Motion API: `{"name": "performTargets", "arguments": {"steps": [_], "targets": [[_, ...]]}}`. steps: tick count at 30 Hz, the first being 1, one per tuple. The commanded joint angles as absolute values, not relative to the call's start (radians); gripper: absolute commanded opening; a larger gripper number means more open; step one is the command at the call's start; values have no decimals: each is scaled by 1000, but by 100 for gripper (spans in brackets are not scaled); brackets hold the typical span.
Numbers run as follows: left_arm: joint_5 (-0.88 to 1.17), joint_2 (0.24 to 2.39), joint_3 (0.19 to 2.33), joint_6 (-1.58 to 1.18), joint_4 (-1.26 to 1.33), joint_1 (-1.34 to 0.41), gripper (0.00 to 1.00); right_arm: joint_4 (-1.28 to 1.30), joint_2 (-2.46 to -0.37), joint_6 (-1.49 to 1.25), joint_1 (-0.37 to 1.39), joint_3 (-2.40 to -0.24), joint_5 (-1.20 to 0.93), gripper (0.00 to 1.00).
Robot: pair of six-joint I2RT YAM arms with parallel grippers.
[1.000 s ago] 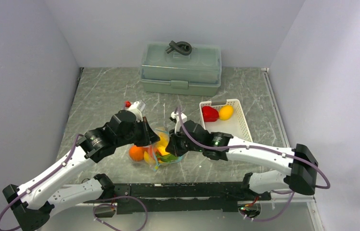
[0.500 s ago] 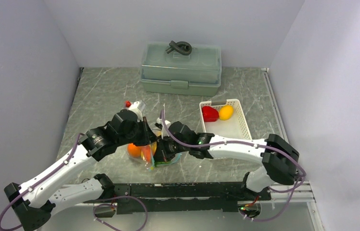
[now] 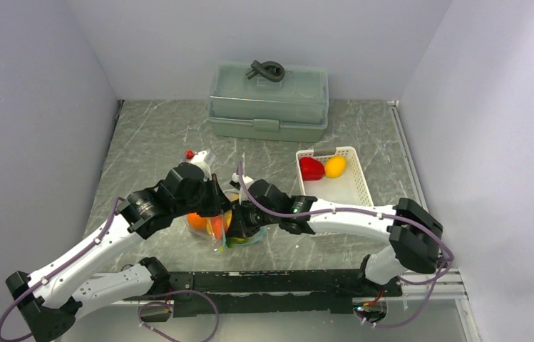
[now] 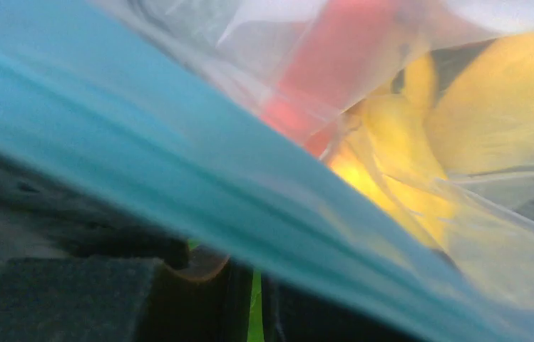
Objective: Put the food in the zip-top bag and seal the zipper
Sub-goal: Place the fake vegetable in the zipper food storage bag.
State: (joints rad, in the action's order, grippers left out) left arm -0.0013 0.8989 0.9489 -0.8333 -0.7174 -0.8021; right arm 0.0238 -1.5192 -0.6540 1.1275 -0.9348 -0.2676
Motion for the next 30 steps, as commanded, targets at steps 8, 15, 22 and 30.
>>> {"name": "performTargets", "arguments": {"steps": [8,15,22,30], "targets": [[40,855,979,-846,-656,-816,0,254,-1263,-565,1127,-1019,105,32],[35,856,982,-834,-661,-816,0,411,-1118,-515,1102,-1025,289,46],[24,859,991,-820,-674,-816,0,532,-1020,-457,996,-1020,373,74],[3,853,1009,-799,-701,-815,0,612,-1009,-400,786,-1025,396,100]]}}
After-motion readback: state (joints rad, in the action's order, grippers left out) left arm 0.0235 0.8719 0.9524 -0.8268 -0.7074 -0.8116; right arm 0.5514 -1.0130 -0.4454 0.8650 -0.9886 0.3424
